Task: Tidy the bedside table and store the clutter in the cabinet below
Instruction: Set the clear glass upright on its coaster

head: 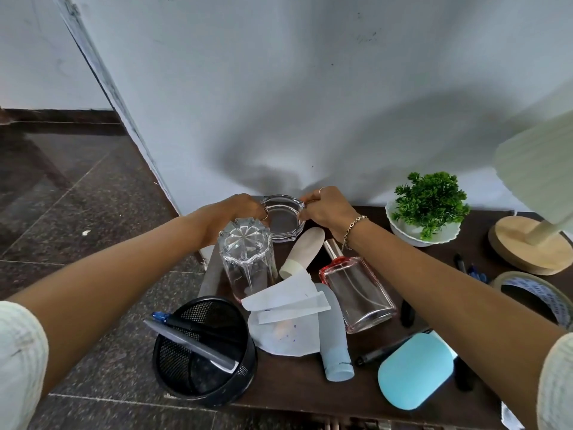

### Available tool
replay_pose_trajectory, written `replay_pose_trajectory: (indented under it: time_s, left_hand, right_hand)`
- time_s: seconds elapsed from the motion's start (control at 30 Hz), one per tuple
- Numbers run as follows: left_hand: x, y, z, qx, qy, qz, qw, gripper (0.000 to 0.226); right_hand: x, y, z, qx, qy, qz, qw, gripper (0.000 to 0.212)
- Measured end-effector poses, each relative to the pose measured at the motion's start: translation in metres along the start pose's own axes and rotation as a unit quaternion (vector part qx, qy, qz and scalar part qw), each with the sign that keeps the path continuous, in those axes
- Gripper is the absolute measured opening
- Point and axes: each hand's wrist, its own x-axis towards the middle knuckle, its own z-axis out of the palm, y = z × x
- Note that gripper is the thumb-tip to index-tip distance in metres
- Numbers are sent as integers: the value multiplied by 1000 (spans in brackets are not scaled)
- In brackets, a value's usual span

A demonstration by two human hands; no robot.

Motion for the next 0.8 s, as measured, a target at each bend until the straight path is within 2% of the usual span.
replay_pose_trajectory:
  time_s: [0.1,0.13,0.17,0.2,0.27,0.37,0.43,0.47,0.5,0.57,0.6,0.7,0.8]
  left_hand:
    - [-10,6,-5,-64,41,6,997,31]
    - [-15,3,-5,-107,72,-6,992,21]
    - [-22,3,-7,-105,104,12,989,8]
    - [-27,-3,-8,-95,140,50,984,7]
    - [-46,-7,-12,-142,155,73,975,27]
    - [-71,-3,-21,-299,179,8,937,16]
    - [-86,8,-25,-366,137,-32,920,27]
    - [-94,16,-27,-361,110,-47,925,40]
    - [-102,23,-28,-314,90,-44,944,53]
    - [-113,35,-26,-145,54,-23,988,72]
    - [-116,41,-24,-83,52,-20,995,76]
    - [-114,48,-18,-29,70,-22,997,79]
    - [-113,50,-16,1,90,-18,996,69]
  right_hand:
    - [-7,-2,-5,-48,-7,-26,998,38]
    - [-11,-4,-7,-60,-5,-39,997,42]
    - [-16,-6,-9,-73,-1,-57,996,45]
    - [-23,-10,-12,-89,6,-79,993,47]
    - [-40,-17,-18,-110,9,-117,987,46]
    - [-66,-24,-23,-125,-21,-147,981,43]
    - [-81,-25,-22,-123,-47,-145,981,42]
    - [-87,-25,-22,-117,-54,-142,981,41]
    - [-91,-24,-22,-113,-57,-138,982,40]
    - [-100,-23,-23,-109,-56,-130,984,40]
    - [-103,-23,-24,-108,-55,-125,985,40]
    - [-111,-22,-27,-114,-45,-112,986,39]
    - [-116,-23,-29,-129,-40,-116,984,38]
